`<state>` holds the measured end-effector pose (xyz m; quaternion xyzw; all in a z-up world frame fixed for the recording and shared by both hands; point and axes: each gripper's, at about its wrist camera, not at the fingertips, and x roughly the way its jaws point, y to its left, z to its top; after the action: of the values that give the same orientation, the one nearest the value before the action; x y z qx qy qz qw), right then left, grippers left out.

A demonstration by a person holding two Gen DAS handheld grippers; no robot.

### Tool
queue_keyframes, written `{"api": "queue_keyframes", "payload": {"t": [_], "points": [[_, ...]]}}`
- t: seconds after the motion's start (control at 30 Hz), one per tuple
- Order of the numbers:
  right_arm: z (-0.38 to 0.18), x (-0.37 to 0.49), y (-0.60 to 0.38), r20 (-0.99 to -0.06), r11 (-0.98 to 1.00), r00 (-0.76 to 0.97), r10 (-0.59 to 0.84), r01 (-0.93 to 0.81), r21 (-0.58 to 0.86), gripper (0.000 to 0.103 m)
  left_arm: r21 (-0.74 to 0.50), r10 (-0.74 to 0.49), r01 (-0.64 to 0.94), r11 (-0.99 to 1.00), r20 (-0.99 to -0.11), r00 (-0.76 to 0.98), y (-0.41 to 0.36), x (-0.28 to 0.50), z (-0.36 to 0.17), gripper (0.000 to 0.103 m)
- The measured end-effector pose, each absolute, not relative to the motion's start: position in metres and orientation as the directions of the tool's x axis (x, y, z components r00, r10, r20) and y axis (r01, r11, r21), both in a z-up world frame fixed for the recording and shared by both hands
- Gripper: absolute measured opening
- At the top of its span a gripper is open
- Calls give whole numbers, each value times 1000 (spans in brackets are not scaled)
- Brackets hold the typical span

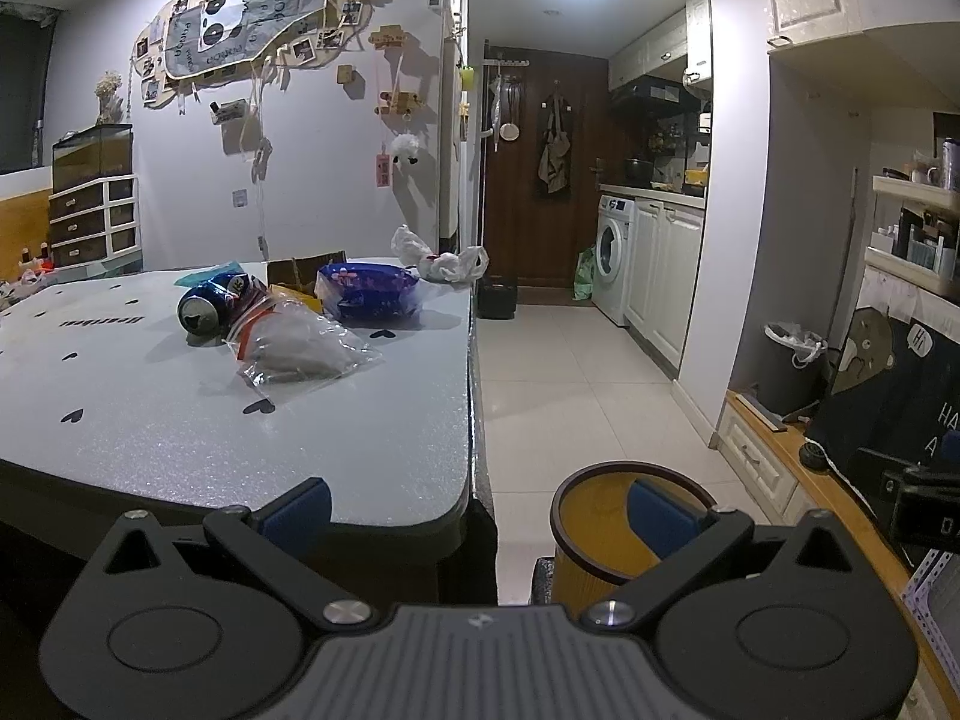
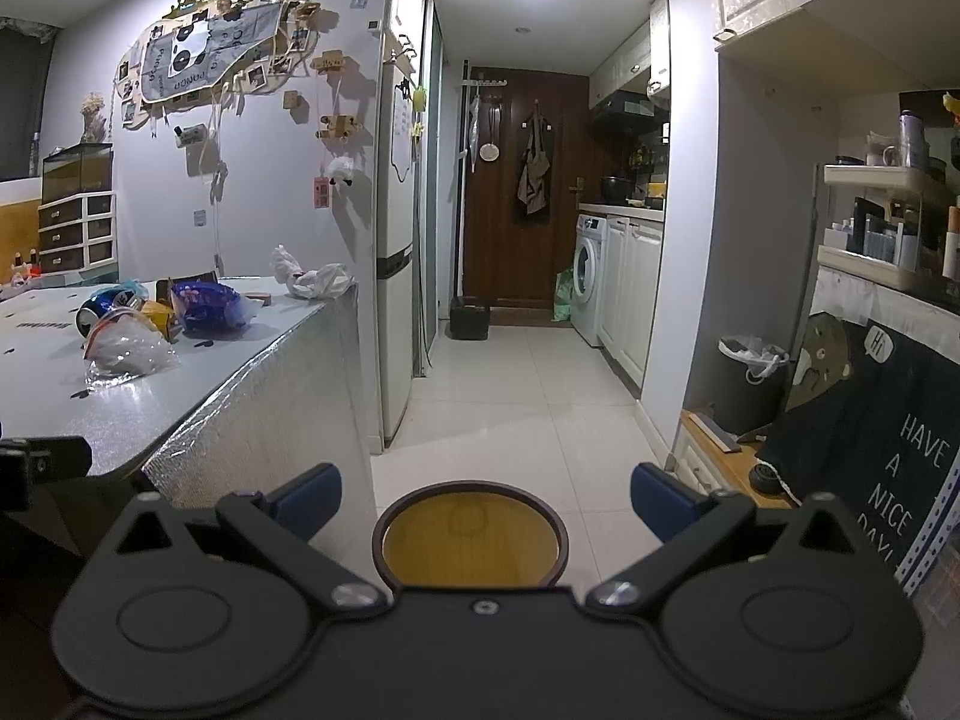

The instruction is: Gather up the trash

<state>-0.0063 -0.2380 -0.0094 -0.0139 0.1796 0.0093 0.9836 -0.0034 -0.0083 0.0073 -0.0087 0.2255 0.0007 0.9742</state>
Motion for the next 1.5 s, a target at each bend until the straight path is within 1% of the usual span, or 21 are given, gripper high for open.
{"api": "queue_keyframes", "payload": {"t": [1.03,1.17,1.27,1.5], "points": [[-11,-6,-240,-356,1000,935,10,-20,-25,103,-23,-5,-6,1000,-437,899,-2,0,3,103],[-12,-3,-241,-354,999,935,14,-24,-24,103,-20,0,-9,1000,-422,906,-2,3,6,103],[-10,5,-243,-344,999,939,23,-35,-28,103,-5,16,-19,1000,-395,918,1,11,14,103],[7,46,-234,-306,996,950,68,-80,-28,103,-1,55,-59,998,-357,932,15,48,36,103]]}}
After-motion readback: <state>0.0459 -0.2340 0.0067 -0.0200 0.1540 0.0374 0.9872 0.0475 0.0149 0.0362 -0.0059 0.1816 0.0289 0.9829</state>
